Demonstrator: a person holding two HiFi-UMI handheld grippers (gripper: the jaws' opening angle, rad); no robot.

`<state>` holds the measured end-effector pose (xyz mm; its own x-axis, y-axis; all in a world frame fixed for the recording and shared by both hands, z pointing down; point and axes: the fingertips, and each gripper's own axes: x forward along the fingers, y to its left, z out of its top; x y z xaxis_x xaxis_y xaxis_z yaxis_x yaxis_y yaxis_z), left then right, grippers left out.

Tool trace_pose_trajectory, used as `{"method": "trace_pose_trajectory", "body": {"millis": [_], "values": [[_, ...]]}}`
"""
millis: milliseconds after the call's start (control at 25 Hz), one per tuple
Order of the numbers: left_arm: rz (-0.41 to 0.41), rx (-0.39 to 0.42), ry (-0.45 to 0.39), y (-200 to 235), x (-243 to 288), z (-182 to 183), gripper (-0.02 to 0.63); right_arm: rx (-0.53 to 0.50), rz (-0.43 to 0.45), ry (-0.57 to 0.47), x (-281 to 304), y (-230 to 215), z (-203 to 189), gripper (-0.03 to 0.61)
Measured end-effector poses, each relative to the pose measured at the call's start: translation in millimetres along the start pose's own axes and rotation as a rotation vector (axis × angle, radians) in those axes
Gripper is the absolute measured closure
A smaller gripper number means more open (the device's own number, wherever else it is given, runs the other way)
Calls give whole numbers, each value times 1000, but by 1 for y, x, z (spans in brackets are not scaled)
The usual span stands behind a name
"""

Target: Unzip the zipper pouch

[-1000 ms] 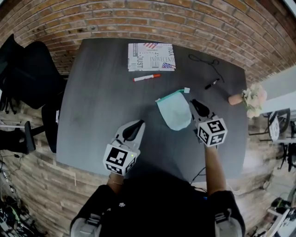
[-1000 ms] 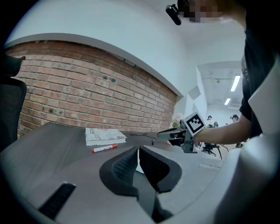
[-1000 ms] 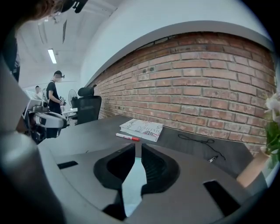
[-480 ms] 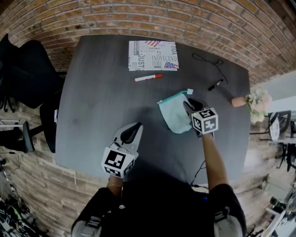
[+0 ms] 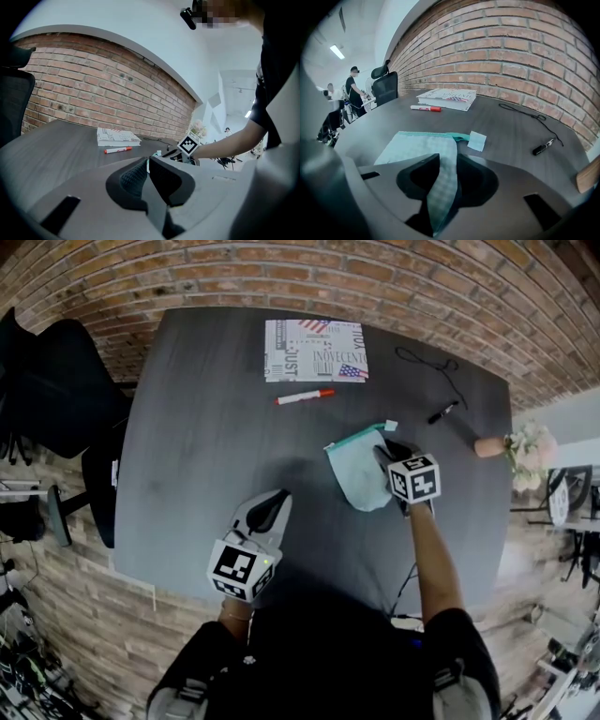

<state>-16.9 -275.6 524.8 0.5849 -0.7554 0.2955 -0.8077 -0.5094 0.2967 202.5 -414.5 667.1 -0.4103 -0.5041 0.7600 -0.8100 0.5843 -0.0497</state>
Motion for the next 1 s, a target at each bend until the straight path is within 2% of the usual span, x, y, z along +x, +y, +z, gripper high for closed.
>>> {"method": "trace_pose_trajectory", "body": {"millis": [240, 320, 440, 680, 1000], "values": [[-3, -4, 0, 1, -3, 2, 611, 15, 11, 11, 0, 7, -1, 514], [-7, -3, -4, 1, -4, 3, 611, -2, 2, 9, -1, 10, 1, 554], [-5, -2, -9, 0, -9, 4, 611, -33, -20, -12, -8, 13, 5, 569], [1, 3, -23, -1, -15, 9, 611, -74, -46, -128, -49, 24, 31, 572], [-32, 31, -46, -19, -19, 19, 609, -156, -69, -302, -116, 54, 62, 572]]}}
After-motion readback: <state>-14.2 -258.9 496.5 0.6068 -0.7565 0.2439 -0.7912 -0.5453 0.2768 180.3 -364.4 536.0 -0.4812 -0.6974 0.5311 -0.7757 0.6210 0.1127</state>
